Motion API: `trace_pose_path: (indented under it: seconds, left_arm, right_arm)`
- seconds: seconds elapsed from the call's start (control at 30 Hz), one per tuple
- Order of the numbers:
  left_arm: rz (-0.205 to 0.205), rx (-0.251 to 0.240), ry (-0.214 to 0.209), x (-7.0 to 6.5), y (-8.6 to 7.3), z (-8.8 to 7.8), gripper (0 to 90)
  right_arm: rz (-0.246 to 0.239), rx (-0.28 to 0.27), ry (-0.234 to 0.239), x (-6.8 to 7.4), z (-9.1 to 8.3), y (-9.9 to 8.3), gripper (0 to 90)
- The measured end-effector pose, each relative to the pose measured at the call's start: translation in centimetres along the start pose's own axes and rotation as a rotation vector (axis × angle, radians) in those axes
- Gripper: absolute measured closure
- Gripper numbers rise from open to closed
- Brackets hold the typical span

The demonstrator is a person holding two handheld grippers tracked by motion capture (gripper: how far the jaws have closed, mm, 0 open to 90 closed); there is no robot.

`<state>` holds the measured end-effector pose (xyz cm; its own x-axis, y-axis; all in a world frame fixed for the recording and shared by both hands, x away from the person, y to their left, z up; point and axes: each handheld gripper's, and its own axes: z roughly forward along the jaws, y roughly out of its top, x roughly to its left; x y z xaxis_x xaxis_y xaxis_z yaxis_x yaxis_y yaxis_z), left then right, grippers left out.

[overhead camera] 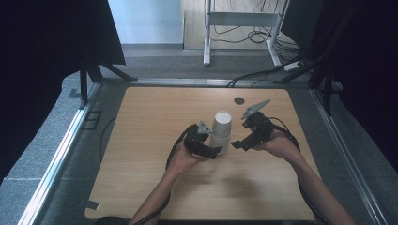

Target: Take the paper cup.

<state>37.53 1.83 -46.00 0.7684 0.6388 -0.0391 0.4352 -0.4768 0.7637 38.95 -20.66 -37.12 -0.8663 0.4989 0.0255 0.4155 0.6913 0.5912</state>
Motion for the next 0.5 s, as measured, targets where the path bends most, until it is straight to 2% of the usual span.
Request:
trace_pose_path:
  seconds: [0.2,0.5]
  left_arm:
    - [0.001,-0.012,-0.008,-0.1,0.3,0.4,11.8]
    - [0.005,-0.036,-0.017,-0.1,0.8,0.7,13.8]
  right_arm:
    - [-0.021,0.038,-0.005,-0.3,0.1,1.2,7.0]
    - [-0.027,0.101,-0.002,-0.6,0.2,3.1,12.6]
